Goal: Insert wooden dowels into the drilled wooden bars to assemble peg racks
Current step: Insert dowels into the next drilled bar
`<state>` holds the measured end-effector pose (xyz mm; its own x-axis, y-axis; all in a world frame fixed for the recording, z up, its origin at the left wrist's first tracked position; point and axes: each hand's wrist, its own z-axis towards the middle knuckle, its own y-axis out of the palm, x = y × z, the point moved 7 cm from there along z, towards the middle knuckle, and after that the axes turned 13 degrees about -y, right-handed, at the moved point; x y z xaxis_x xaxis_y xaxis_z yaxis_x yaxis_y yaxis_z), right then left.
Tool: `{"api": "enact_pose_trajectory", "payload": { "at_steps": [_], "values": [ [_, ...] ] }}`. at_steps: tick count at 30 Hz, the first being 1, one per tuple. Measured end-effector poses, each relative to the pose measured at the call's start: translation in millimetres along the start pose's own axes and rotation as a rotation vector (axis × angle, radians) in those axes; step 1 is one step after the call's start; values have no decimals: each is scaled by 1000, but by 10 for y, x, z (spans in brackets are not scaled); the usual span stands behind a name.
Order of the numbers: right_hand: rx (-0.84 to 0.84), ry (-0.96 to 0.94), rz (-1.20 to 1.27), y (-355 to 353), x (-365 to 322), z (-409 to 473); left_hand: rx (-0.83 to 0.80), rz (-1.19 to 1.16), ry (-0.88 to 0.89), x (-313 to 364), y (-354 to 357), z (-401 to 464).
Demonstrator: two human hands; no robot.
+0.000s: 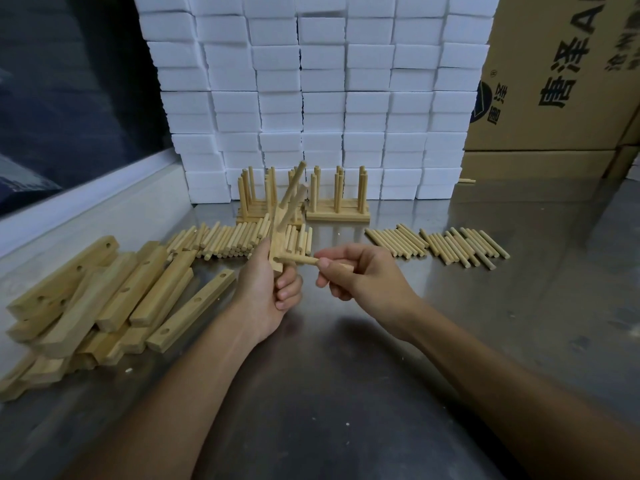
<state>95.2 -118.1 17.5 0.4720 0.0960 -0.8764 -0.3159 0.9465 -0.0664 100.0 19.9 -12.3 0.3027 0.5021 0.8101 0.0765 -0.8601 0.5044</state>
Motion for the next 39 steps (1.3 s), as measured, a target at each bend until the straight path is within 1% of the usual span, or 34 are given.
{"api": "enact_pose_trajectory", "payload": {
  "at_steps": [3, 7, 9, 11, 14, 15, 17, 19, 22, 26, 29, 30, 32, 34, 36, 38, 39],
  "values": [
    [1, -24, -59, -13, 5, 2, 9, 17, -10, -18, 1, 3],
    [25, -83, -156, -56, -7, 14, -28, 38, -14, -23, 18, 15],
    [10, -118, -233, -65, -26, 17, -32, 62, -7, -17, 13, 12],
    [-36, -217, -407, -52, -116, 15, -17, 96, 8, -15, 2, 13],
    [-134, -513, -802, 21, -361, -14, 30, 164, 45, -17, 2, 16],
    [-158, -585, -907, 54, -411, -23, 41, 183, 56, -22, 9, 16],
    [-179, -657, -1040, 116, -471, -26, 48, 204, 66, -37, 30, 13],
    [-192, -696, -1111, 193, -496, -23, 52, 206, 67, -44, 34, 9],
    [-200, -688, -1127, 231, -492, -13, 68, 205, 75, -35, 25, 9],
    [-207, -500, -1097, 161, -353, -6, 83, 219, 97, -26, 18, 30],
    [-135, -405, -946, 88, -274, -13, 87, 261, 103, -36, 22, 40],
    [-134, -391, -910, 83, -260, -16, 91, 268, 105, -36, 21, 39],
    [-160, -446, -930, 113, -289, -29, 96, 262, 108, -33, 16, 36],
    [-189, -512, -1018, 150, -325, -34, 101, 252, 105, -35, 14, 38],
    [-168, -563, -1069, 155, -369, -44, 106, 249, 102, -33, 9, 44],
    [-159, -549, -1067, 170, -368, -51, 111, 258, 102, -34, 5, 54],
    [-152, -494, -1023, 174, -343, -43, 114, 268, 105, -38, 3, 61]
  ]
}}
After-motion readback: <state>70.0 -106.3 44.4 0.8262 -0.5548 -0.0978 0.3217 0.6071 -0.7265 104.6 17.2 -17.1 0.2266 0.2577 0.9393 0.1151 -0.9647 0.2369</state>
